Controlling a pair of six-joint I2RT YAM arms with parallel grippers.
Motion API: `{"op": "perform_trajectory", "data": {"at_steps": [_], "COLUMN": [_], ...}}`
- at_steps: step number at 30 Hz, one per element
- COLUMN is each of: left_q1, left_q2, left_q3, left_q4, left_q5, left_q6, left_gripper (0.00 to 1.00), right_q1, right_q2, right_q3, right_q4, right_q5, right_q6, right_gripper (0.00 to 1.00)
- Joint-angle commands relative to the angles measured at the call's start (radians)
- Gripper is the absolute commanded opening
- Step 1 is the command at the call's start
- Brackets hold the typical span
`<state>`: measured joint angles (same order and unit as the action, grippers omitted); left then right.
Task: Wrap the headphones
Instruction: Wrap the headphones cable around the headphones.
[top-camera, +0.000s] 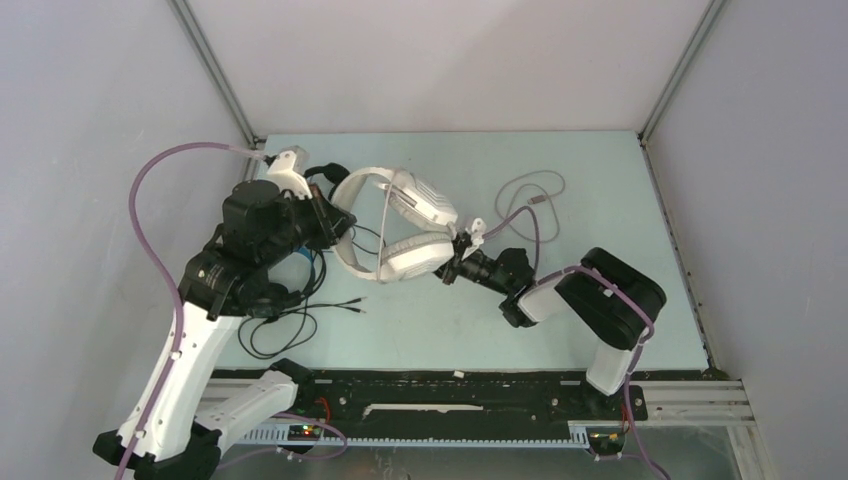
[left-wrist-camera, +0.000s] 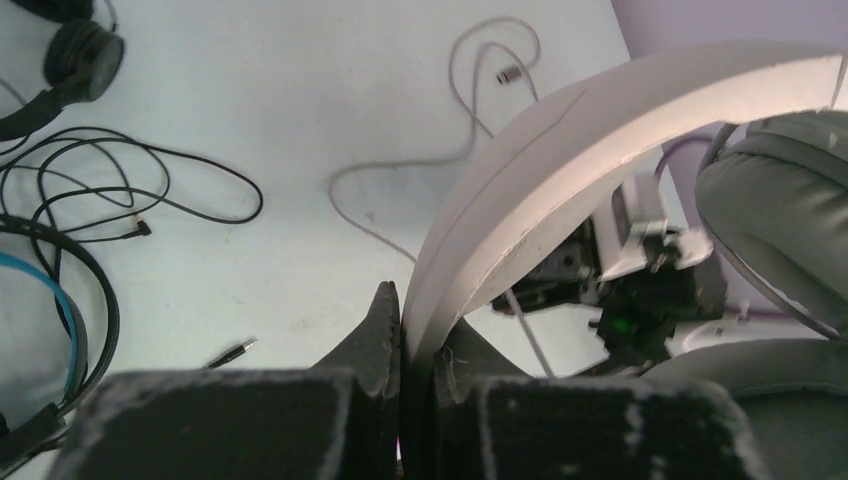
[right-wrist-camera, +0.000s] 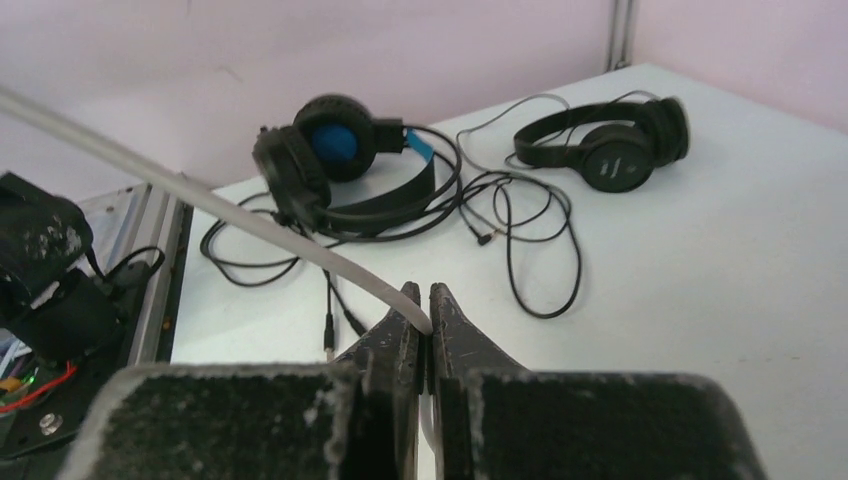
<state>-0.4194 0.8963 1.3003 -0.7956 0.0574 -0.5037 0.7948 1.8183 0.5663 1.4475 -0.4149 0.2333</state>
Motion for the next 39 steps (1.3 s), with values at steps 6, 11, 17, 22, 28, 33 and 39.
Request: {"op": "perform_trajectory", "data": {"at_steps": [6,11,17,22,28,33,39], "left_q1": [0.002,0.002,0.001,0.002,0.001,-0.029,-0.092], "left_q2": [0.002,0.008,0.001,0.004,0.03,0.03,0.027], "left_q3": [0.01,0.002,-0.025,-0.062,-0.09,-0.167,-0.238], "left_q4": [0.045,0.013,0.002,0.0,0.011,0.046,0.154], "left_q5": [0.324,0.389,0.421,0.368,0.328,0.291,0.107], "left_q6": [0.133,0.211,0.281,0.409,0.677,0.919,1.121], "left_gripper": [0.0,0.0,0.0,0.0,0.0,0.0,0.0], "right_q1": [-0.089,-0.117,-0.179,-0.24,-0.266,-0.296,-0.304], "right_q2": [-0.118,-0.119,-0.143,-0.211,-0.336,-0.441,-0.494], "right_q3": [-0.051,-0.037,-0.026,-0.026,0.052,0.197,0.4], "right_q4": [0.006,0.037,0.046,-0.015,-0.386,-0.86,-1.337], "right_q5": [0.041,0.062,0.009,-0.132,-0.303,-0.326,-0.397], "right_q6": [-0.038,-0.056,-0.03,0.088,0.178,0.212,0.183], "right_gripper": [0.06,0.1,0.05,0.0,0.0,0.0,0.0]}}
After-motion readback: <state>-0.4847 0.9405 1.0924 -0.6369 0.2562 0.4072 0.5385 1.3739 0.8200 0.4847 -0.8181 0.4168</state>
